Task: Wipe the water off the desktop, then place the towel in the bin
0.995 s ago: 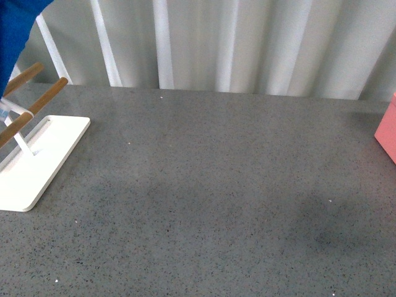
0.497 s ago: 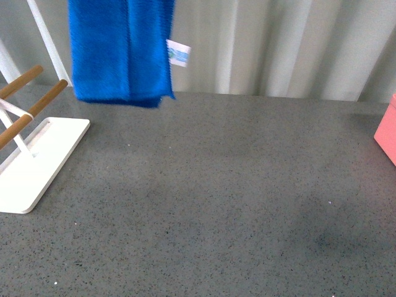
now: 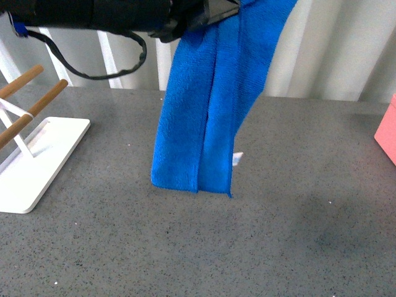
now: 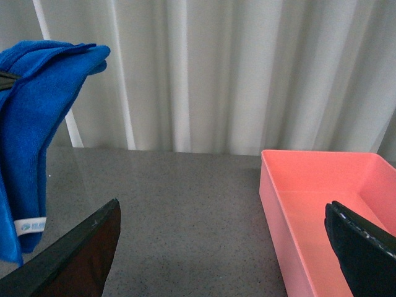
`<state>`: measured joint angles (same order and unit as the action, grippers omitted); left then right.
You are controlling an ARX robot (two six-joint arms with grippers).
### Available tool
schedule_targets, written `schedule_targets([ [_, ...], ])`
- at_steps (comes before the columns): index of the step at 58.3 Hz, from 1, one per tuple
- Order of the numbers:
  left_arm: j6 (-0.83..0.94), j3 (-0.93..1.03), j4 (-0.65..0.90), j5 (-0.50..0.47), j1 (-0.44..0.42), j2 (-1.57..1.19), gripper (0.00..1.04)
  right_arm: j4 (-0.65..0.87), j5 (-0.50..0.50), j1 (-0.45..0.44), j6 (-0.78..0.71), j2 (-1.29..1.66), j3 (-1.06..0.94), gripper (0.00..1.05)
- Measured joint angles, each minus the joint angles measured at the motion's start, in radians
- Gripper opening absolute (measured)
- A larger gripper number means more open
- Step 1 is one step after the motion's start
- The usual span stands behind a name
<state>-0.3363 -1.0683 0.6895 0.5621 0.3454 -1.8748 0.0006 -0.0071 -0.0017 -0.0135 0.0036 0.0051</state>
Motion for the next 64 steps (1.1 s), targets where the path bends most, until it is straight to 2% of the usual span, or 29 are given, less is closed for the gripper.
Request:
schedule_targets([
  [11,-0.093,0.034,0.189,0.097,0.027,-0.048,0.06,0.000,0.000,0.000,0.000,0.000,0.000,0.98],
  [29,-0.196,0.059,0.360,0.150,0.063,-0.100,0.06,0.000,-0.001,0.000,0.000,0.000,0.000,0.98],
  [31,-0.204,0.061,0.382,0.150,0.063,-0.100,0.06,-0.047,-0.067,-0.017,0.017,0.021,0.017,0.98],
  [34,-0.214,0.066,0.401,0.151,0.062,-0.100,0.06,-0.212,-0.248,-0.068,0.066,0.115,0.089,0.98],
  [38,-0.217,0.071,0.422,0.151,0.063,-0.100,0.06,-0.336,-0.390,-0.105,0.081,0.211,0.150,0.98],
  [43,-0.228,0.083,0.453,0.157,0.062,-0.102,0.06,-0.356,-0.568,-0.206,0.061,0.278,0.232,0.98],
  [50,-0.226,0.093,0.479,0.163,0.059,-0.102,0.06,-0.215,-0.653,-0.285,-0.021,0.439,0.336,0.98],
  [53,-0.225,0.096,0.482,0.167,0.061,-0.102,0.06,-0.161,-0.685,-0.291,-0.056,0.531,0.364,0.98],
  [64,-0.226,0.104,0.489,0.163,0.060,-0.102,0.06,0.052,-0.700,-0.259,-0.190,0.917,0.432,0.98],
])
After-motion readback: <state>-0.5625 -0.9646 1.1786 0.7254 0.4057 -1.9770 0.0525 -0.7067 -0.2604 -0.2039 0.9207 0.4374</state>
